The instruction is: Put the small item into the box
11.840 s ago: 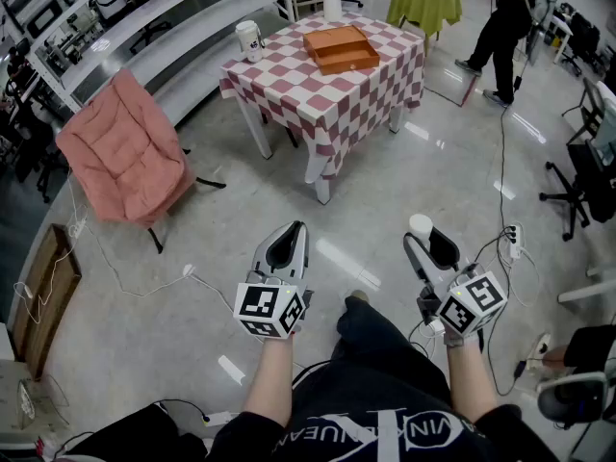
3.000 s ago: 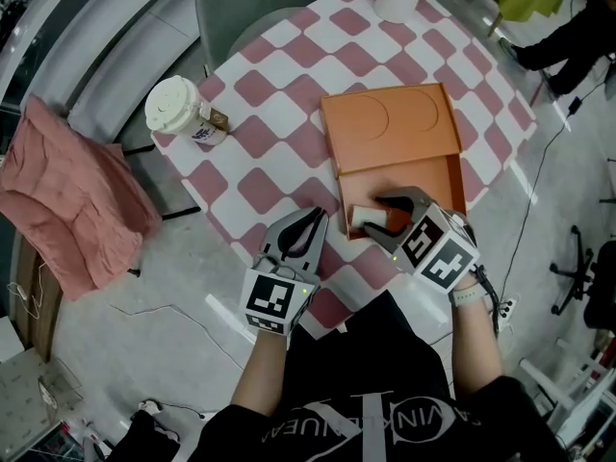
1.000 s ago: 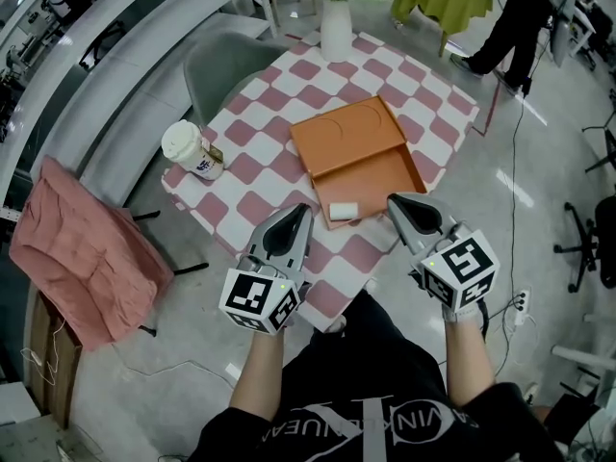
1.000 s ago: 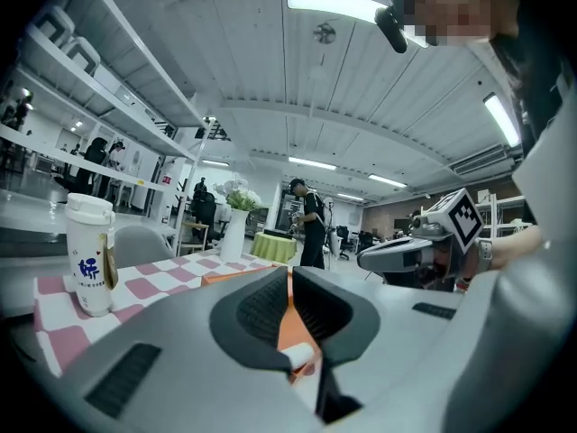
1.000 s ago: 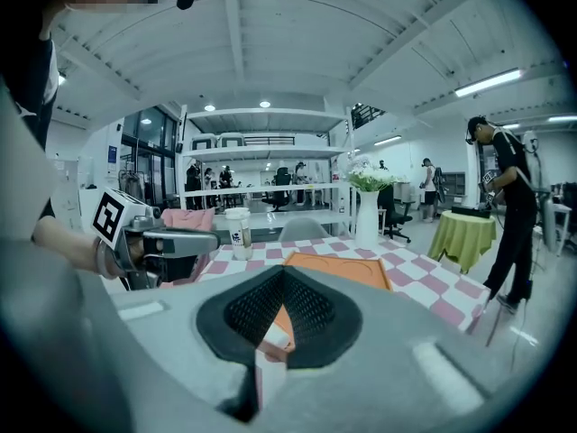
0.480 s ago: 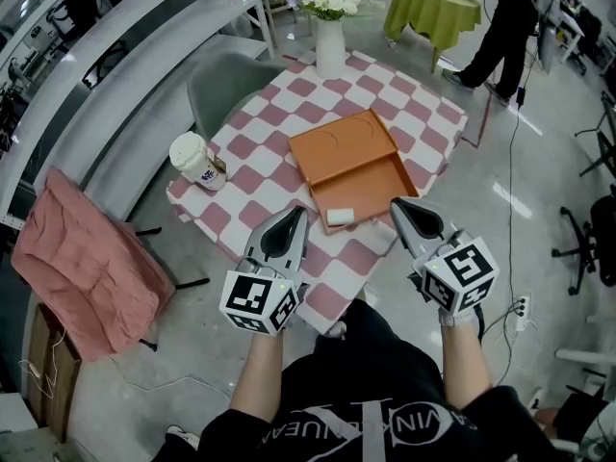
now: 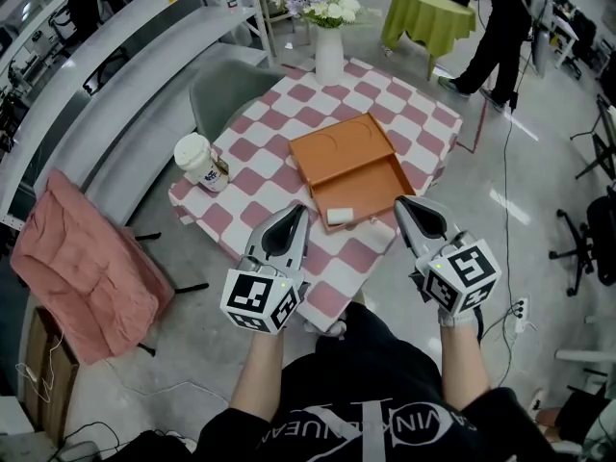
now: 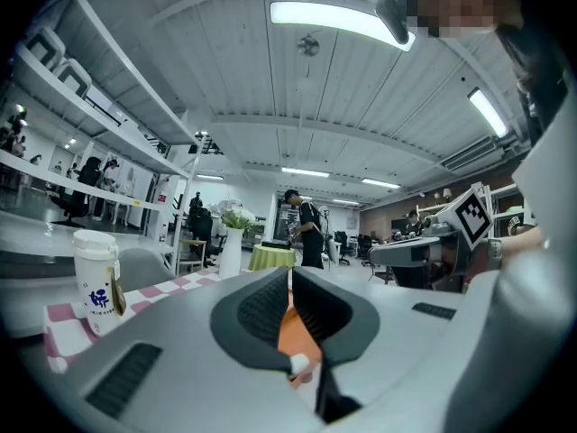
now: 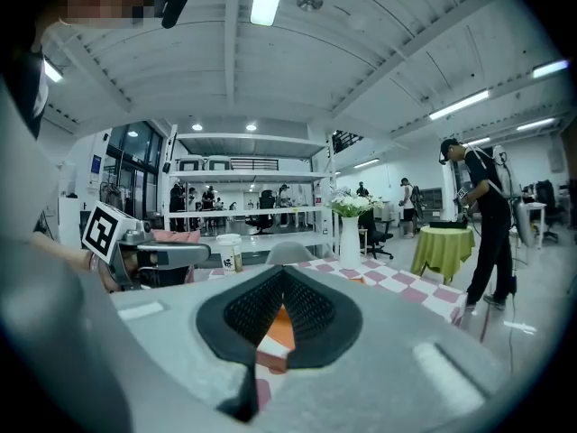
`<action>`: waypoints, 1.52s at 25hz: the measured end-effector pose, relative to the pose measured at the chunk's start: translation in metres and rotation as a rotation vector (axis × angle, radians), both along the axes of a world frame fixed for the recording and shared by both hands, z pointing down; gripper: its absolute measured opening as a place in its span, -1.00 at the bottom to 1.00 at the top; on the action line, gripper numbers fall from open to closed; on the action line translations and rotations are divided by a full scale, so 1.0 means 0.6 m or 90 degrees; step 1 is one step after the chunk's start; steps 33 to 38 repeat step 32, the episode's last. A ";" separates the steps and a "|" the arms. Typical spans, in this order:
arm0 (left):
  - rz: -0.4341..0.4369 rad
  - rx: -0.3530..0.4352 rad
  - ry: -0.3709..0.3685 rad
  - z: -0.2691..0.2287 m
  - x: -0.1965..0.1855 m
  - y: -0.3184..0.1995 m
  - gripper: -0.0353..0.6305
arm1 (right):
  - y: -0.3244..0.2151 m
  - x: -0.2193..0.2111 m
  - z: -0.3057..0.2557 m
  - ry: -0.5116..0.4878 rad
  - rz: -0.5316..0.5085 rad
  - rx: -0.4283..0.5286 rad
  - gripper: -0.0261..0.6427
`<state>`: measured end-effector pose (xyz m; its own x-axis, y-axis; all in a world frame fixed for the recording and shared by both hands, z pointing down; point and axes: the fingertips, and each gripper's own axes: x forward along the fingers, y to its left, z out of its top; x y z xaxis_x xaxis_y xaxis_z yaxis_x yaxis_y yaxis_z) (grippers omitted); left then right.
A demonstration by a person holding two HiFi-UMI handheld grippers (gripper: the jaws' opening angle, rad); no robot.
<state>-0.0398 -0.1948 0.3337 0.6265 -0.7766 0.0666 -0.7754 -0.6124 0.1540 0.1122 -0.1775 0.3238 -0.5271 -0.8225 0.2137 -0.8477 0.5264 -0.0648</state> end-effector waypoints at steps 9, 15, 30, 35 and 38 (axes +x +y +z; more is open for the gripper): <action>0.001 0.005 -0.002 -0.004 -0.009 0.013 -0.83 | 0.015 0.000 -0.005 -0.004 0.013 0.009 -0.90; -0.001 0.005 -0.002 -0.002 -0.015 0.016 -0.83 | 0.019 -0.004 -0.002 -0.006 0.014 0.007 -0.90; 0.001 -0.008 0.001 0.010 -0.017 0.010 -0.83 | 0.019 -0.004 0.013 -0.007 0.018 -0.010 -0.90; 0.001 -0.009 0.002 0.013 -0.017 0.006 -0.83 | 0.016 -0.003 0.016 -0.007 0.019 -0.012 -0.90; 0.001 -0.009 0.002 0.013 -0.017 0.006 -0.83 | 0.016 -0.003 0.016 -0.007 0.019 -0.012 -0.90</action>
